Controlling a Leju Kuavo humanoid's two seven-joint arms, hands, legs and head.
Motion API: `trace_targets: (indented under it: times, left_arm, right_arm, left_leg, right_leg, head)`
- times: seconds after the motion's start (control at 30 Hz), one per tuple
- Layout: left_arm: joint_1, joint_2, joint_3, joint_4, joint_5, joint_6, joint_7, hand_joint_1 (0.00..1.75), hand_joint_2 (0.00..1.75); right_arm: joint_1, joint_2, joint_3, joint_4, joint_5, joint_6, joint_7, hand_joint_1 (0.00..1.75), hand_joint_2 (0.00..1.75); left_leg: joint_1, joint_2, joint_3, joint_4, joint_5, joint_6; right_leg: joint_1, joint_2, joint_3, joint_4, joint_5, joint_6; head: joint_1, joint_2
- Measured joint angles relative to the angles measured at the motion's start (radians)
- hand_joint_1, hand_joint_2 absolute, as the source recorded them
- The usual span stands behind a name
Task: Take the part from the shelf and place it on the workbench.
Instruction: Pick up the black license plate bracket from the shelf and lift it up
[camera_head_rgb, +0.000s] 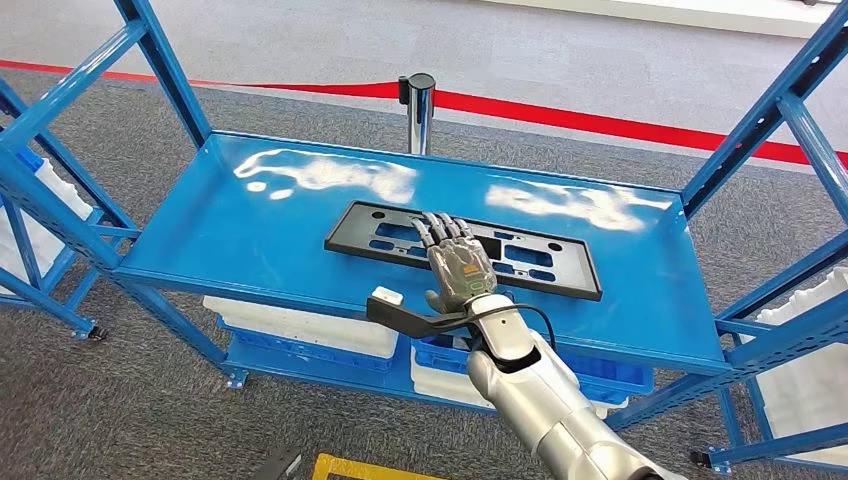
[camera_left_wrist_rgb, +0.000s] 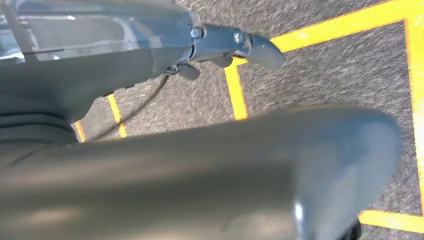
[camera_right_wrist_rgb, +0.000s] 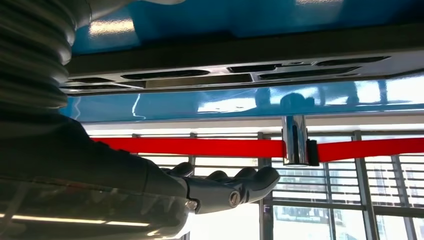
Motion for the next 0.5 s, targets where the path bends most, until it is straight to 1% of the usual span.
trace_targets:
  times: [0.03,0.07,0.1,0.13,0.17,0.2,0.23,0.27,0.3,0.33,0.4,0.43,0.47,0.5]
  left_arm:
    - [0.000,0.000,0.000,0.000,0.000,0.000,0.001,0.00,0.00]
    - [0.001,0.000,-0.001,0.000,0.000,0.000,0.003,0.00,0.00]
    - [0.001,0.000,-0.001,0.000,-0.001,0.000,0.004,0.00,0.00]
    - [0.001,0.000,-0.001,0.000,-0.001,0.000,0.004,0.00,0.00]
    - [0.001,0.000,-0.001,0.000,-0.001,0.000,0.004,0.00,0.00]
    - [0.000,0.000,-0.001,0.000,-0.002,0.000,0.004,0.00,0.00]
    - [0.000,-0.001,-0.002,0.000,-0.002,0.000,0.003,0.00,0.00]
    - [-0.001,-0.001,-0.002,0.000,-0.002,0.000,0.002,0.00,0.00]
    - [-0.001,-0.001,-0.002,0.000,-0.002,-0.001,0.002,0.00,0.00]
    - [-0.002,-0.002,-0.002,0.000,-0.001,-0.001,0.002,0.00,0.00]
    - [-0.003,-0.002,-0.002,0.000,-0.001,-0.003,0.001,0.00,0.00]
    - [-0.003,-0.002,-0.002,0.000,-0.001,-0.003,0.001,0.00,0.00]
    - [-0.004,-0.002,-0.003,0.000,0.000,-0.004,0.001,0.00,0.00]
    - [-0.004,-0.002,-0.003,0.000,0.000,-0.004,0.001,0.00,0.00]
  right_arm:
    - [-0.001,0.001,0.002,0.005,-0.001,0.000,-0.001,0.00,1.75]
    - [0.000,0.002,0.004,0.011,-0.001,0.000,-0.001,0.00,1.75]
    - [0.000,0.002,0.006,0.016,-0.002,0.000,-0.002,0.00,1.75]
    - [0.001,0.002,0.008,0.021,-0.002,0.000,-0.002,0.00,1.75]
    - [0.000,0.004,0.010,0.025,-0.002,0.000,-0.002,0.00,1.75]
    - [-0.001,0.006,0.011,0.028,-0.002,0.001,-0.001,0.00,1.75]
    - [-0.003,0.009,0.012,0.031,-0.003,0.001,0.000,0.03,1.75]
    - [-0.006,0.011,0.012,0.036,-0.004,0.003,0.001,0.10,1.75]
    - [-0.008,0.013,0.013,0.042,-0.004,0.004,0.003,0.16,1.75]
    - [-0.010,0.014,0.013,0.050,-0.006,0.006,0.005,0.25,1.75]
    - [-0.013,0.016,0.014,0.067,-0.007,0.008,0.008,0.36,1.75]
    - [-0.016,0.017,0.014,0.077,-0.008,0.008,0.009,0.39,1.75]
    - [-0.018,0.018,0.015,0.086,-0.009,0.009,0.011,0.40,1.75]
    - [-0.020,0.019,0.015,0.096,-0.010,0.009,0.013,0.40,1.75]
  left_leg:
    - [0.000,0.001,0.000,0.000,-0.001,0.001]
    - [0.000,0.002,0.000,0.000,-0.001,0.002]
    - [0.000,0.003,0.000,0.000,-0.002,0.002]
    - [0.000,0.002,0.001,0.000,-0.003,0.003]
    - [0.000,0.002,0.002,0.000,-0.003,0.002]
    - [0.001,0.001,0.004,-0.001,-0.004,0.002]
    - [0.000,0.001,0.004,-0.002,-0.005,0.000]
    - [0.000,0.001,0.004,-0.003,-0.005,-0.002]
    - [0.000,0.001,0.004,-0.005,-0.005,-0.007]
    - [0.000,0.001,0.005,-0.008,-0.004,-0.012]
    - [0.001,0.002,0.010,-0.012,-0.006,-0.024]
    - [0.000,0.003,0.005,0.004,-0.018,-0.027]
    - [-0.002,0.003,-0.010,0.042,-0.041,-0.028]
    - [-0.003,0.004,-0.037,0.103,-0.074,-0.028]
  right_leg:
    - [-0.003,-0.001,-0.036,0.072,-0.029,0.003]
    - [-0.005,-0.001,-0.064,0.127,-0.046,0.004]
    - [-0.007,-0.002,-0.078,0.150,-0.044,0.004]
    - [-0.007,-0.002,-0.072,0.132,-0.024,0.003]
    - [-0.007,-0.002,-0.047,0.076,0.011,0.000]
    - [-0.006,-0.002,-0.012,-0.001,0.050,-0.004]
    - [-0.003,-0.002,0.022,-0.072,0.076,-0.008]
    - [0.000,-0.003,0.045,-0.122,0.092,-0.011]
    - [0.004,-0.003,0.057,-0.147,0.095,-0.014]
    - [0.008,-0.002,0.059,-0.153,0.092,-0.015]
    - [0.006,-0.002,0.063,-0.161,0.096,-0.020]
    - [0.003,-0.002,0.067,-0.167,0.098,-0.024]
    - [0.001,-0.002,0.071,-0.172,0.100,-0.028]
    - [-0.001,-0.002,0.074,-0.174,0.101,-0.031]
  head:
    - [0.003,0.000]
    - [0.003,0.000]
    - [0.004,0.000]
    - [0.004,0.000]
    - [0.004,0.000]
    - [0.004,0.000]
    - [0.004,0.000]
    - [0.004,0.000]
    - [0.003,0.000]
    - [0.003,0.000]
    - [0.003,0.000]
    - [0.001,0.000]
    - [-0.003,0.000]
    - [-0.007,0.000]
